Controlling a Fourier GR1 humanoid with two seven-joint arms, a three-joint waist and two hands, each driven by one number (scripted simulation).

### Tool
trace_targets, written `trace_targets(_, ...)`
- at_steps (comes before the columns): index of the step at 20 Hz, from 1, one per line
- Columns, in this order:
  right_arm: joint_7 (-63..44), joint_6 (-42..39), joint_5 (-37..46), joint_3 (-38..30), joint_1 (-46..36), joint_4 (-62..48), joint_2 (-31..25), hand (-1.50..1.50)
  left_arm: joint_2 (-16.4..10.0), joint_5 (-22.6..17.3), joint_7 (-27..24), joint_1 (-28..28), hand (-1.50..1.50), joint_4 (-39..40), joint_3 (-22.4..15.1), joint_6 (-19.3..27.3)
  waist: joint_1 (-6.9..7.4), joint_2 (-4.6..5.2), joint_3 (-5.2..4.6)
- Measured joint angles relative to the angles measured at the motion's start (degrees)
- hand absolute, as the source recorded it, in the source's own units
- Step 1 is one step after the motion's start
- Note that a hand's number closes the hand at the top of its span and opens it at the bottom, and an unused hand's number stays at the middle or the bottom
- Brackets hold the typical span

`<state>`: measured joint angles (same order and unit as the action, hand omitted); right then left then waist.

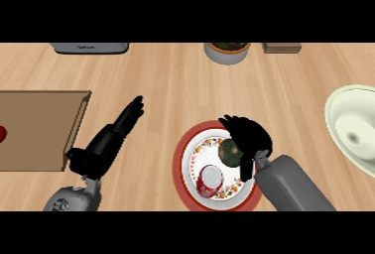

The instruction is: Pick the squash from the plate and place it in the bowl

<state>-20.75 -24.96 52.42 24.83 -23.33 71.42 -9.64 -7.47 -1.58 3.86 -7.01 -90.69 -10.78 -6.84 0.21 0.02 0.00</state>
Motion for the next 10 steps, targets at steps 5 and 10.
trace_targets(5,4.8,3.89,2.17,-0.13,0.31,-1.17,1.38,1.5,0.71,0.65,0.62,0.37,0.0,-0.58,0.16,-0.52,-0.02,-0.04,-0.01)
trace_targets(10,7.87,6.88,5.06,-1.23,-0.37,-2.82,2.96,1.5,0.92,0.72,0.72,-0.34,0.0,-0.25,1.91,-1.51,-0.04,-0.04,-0.01)
